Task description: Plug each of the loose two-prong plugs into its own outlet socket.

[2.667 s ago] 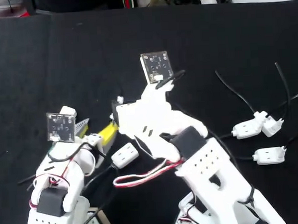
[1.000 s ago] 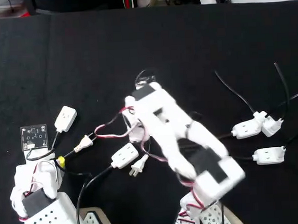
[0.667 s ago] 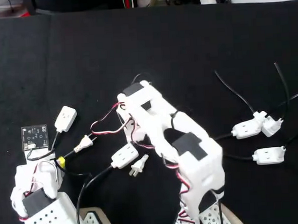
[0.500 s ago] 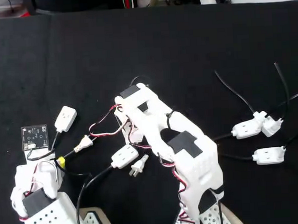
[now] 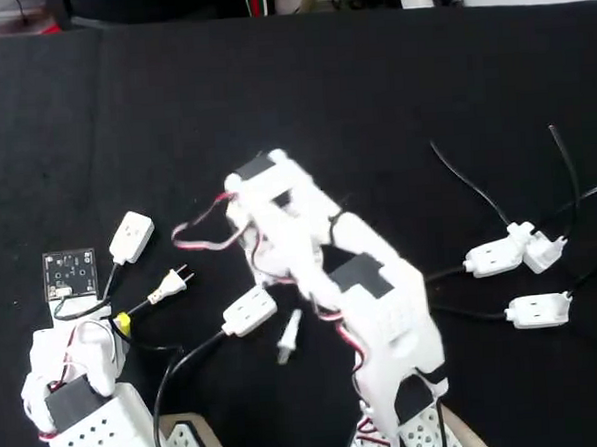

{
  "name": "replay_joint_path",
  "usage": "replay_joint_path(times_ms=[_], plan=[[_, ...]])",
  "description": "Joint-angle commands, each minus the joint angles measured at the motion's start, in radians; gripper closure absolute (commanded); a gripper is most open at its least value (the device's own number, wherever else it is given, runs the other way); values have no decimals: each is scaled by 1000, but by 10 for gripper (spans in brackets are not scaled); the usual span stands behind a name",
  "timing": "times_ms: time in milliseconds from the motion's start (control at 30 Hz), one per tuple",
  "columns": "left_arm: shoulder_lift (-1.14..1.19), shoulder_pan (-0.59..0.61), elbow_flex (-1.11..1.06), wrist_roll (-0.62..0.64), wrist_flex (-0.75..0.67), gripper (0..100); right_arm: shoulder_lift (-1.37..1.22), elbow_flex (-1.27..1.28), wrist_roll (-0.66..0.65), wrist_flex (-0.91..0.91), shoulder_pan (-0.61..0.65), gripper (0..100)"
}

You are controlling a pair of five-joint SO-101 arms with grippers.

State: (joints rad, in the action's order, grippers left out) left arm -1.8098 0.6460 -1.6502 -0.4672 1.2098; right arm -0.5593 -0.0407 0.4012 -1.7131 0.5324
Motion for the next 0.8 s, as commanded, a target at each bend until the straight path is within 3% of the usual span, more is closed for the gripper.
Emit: replay_joint_path(times_ms=[0,133,367,633,767], plan=[[-8,8,4,-5,-14,733,1,-137,-46,-40,-132,987],[-8,8,2,-5,-14,733,1,-200,-98,-40,-204,987],[-8,8,2,-5,-14,733,-97,-420,-519,-17,-305,987],[-8,8,2,-5,-14,733,-266,-588,-776,-52,-249,983],[-8,8,1,-5,-14,733,-268,-575,-787,-54,-199,901]])
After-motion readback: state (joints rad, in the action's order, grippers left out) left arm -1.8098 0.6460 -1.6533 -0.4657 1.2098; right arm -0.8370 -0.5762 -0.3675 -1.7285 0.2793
